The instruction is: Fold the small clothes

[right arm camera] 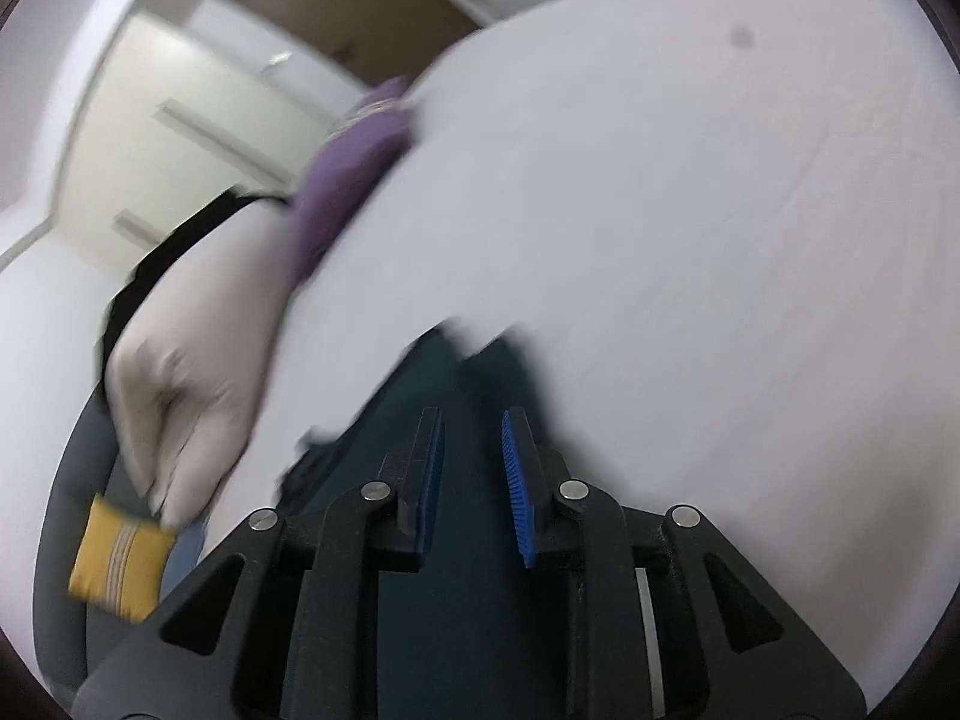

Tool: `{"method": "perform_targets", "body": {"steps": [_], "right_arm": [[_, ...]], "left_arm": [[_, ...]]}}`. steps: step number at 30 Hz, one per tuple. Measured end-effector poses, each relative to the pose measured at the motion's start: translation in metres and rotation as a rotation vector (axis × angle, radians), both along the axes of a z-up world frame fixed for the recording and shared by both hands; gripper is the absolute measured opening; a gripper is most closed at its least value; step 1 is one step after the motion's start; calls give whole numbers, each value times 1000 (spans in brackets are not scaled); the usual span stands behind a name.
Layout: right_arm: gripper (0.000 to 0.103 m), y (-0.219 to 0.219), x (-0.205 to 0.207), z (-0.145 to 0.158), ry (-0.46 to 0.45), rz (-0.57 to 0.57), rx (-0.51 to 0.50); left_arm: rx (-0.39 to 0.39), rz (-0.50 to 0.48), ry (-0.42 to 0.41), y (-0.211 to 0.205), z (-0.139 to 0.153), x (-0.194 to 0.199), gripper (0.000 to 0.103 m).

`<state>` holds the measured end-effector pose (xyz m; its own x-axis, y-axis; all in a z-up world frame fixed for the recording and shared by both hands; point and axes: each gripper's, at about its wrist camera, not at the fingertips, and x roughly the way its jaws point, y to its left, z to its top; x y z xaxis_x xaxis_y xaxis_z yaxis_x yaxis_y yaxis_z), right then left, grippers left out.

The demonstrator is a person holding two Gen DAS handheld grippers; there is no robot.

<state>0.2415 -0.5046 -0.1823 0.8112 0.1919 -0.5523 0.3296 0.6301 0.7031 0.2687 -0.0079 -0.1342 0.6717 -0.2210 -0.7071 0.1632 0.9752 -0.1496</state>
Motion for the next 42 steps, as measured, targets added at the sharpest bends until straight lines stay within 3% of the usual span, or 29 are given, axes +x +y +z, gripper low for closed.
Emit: {"method": "perform_targets", "body": {"steps": [3,6,8,10,13,23,29,33,37,39,42], "right_arm": [[20,61,-10,6,-41,213,51],[20,138,-11,-11,10,432,82],[21,186,-3,-32,82,571,67],[21,204,-2,-46,121,609,28],[21,184,2,-49,84,575,25],[20,-2,-60,-51,49,155,95],[21,-48,-108,-32,56,67,48],[25,-39,-127,-12,57,57,-8],[28,23,-116,21,-4,154,-14],[36,47,-101,25,-10,235,-24],[38,72,-80,13,34,304,-28]], "left_arm": [[52,-93,5,-37,1,-30,42],[143,-83,33,-47,-17,-38,42],[102,-53,66,-35,-26,-38,44],[98,-48,77,-28,-27,-39,44],[144,-62,72,-31,-27,-42,45],[126,-60,72,-27,-30,-41,45],[126,-61,73,-26,-30,-39,45],[129,-60,77,-26,-30,-37,46],[113,-47,79,-22,-24,-40,46],[103,-25,68,-16,-19,-43,50],[85,21,72,2,-20,-43,55]]}}
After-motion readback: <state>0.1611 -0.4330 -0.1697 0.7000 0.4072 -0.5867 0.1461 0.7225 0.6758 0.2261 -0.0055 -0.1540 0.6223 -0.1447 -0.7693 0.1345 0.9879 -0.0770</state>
